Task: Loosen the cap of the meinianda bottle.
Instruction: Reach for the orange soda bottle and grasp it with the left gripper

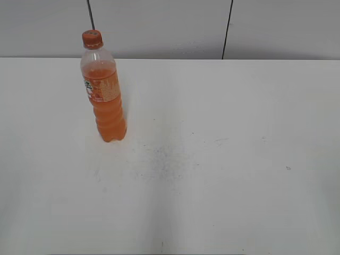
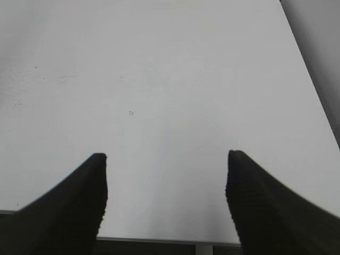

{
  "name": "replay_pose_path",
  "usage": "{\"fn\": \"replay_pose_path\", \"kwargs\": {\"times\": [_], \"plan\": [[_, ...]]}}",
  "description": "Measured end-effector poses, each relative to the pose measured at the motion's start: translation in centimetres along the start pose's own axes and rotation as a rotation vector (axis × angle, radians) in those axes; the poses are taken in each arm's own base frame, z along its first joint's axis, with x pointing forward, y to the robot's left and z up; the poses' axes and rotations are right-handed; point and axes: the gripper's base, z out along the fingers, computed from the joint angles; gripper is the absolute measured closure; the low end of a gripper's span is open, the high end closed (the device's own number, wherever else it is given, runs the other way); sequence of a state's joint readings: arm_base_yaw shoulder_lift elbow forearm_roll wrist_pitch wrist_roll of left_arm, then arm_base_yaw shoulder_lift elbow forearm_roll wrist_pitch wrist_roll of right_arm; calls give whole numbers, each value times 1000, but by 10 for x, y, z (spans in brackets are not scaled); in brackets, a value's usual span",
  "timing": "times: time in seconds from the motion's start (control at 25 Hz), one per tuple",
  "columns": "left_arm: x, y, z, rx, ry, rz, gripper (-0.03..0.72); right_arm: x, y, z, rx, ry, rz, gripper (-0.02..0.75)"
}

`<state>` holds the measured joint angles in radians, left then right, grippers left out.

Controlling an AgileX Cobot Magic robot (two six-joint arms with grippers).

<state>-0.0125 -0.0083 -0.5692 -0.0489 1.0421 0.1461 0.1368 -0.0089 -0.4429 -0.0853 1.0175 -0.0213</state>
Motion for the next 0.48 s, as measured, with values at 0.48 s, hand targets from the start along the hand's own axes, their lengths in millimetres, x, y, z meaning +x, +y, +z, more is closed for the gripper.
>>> {"fn": "replay_pose_path", "kwargs": {"times": [0.48], "plan": [[0, 0, 0, 0, 0, 0, 235, 0, 0, 0, 0, 0, 0, 214]]}}
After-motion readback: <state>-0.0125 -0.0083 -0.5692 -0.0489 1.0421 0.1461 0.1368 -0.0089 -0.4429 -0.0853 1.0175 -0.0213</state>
